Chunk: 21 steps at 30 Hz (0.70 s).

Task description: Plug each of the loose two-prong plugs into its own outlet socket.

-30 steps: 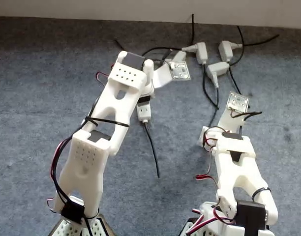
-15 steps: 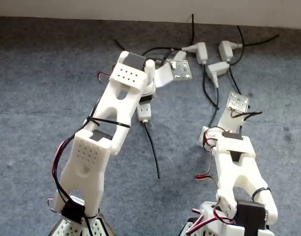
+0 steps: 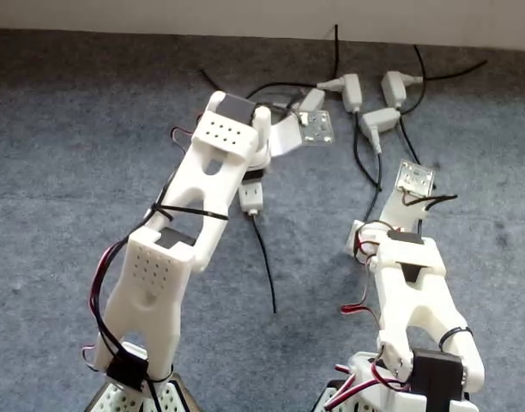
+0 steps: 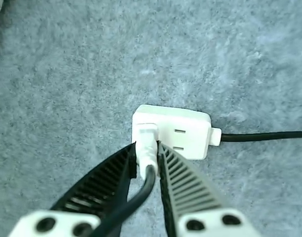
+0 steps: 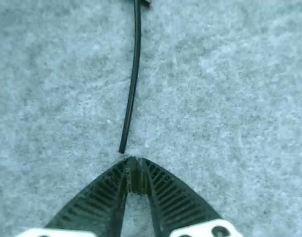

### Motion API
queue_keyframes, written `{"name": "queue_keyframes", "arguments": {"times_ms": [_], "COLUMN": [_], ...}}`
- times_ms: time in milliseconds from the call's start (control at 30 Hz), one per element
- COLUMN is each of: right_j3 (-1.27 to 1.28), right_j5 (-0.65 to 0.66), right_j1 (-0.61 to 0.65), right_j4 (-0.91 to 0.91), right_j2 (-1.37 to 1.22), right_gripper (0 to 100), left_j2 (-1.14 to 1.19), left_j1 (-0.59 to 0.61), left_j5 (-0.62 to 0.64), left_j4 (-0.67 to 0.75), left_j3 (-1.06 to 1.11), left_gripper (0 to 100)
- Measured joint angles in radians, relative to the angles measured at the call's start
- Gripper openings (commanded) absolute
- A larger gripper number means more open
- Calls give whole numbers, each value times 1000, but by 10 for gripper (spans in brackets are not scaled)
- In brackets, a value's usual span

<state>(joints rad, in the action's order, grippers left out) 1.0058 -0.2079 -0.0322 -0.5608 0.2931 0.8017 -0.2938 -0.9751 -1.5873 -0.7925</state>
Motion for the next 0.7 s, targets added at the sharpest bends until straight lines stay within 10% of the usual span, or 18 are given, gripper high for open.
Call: {"name": "queue_keyframes", "arguments": {"times_ms": [700], "right_j3": [0], "right_j5": [0], "right_j1": [0], "right_j4": [0], "right_j2": [0], "right_gripper": [9], "left_j2": [-2], "left_j1": [-78], "left_j5": [84], "left_j4": [8], "left_j3": [106], "left_gripper": [5]}}
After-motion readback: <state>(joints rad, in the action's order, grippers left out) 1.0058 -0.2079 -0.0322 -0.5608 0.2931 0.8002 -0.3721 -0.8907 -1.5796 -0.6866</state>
